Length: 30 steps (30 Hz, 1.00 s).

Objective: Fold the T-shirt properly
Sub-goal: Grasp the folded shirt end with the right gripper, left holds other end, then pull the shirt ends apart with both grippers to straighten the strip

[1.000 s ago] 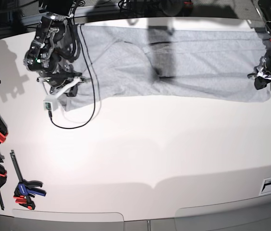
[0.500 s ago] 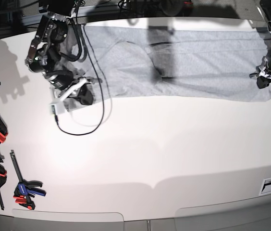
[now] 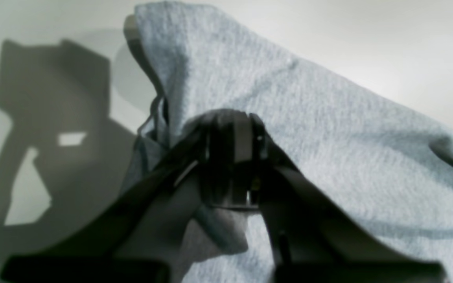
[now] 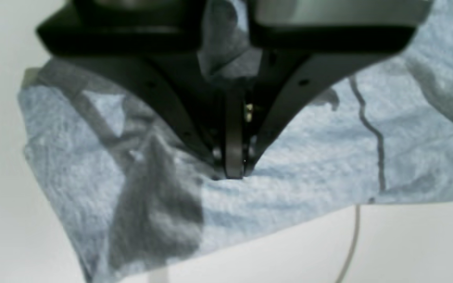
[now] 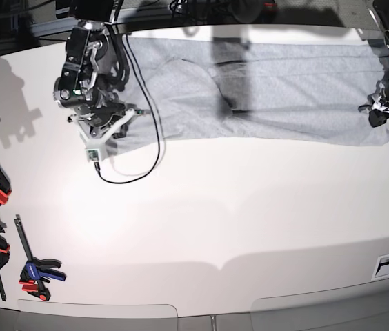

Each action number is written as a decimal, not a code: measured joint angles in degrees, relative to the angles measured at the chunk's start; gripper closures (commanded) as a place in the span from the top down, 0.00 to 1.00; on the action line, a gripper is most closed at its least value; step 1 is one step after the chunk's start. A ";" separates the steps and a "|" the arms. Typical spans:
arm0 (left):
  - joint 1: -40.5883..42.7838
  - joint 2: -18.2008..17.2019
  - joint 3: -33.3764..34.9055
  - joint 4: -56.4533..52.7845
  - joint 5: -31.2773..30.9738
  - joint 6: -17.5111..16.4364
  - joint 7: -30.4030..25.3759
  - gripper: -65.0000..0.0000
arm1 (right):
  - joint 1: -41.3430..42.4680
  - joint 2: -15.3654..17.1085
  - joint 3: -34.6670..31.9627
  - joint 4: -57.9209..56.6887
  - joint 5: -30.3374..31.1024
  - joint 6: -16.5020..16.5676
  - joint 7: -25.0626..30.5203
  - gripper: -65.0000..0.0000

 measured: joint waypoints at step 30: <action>0.00 0.00 0.00 -0.02 0.04 -0.02 -1.33 0.10 | 1.88 2.75 9.11 -8.39 7.50 1.11 4.66 0.00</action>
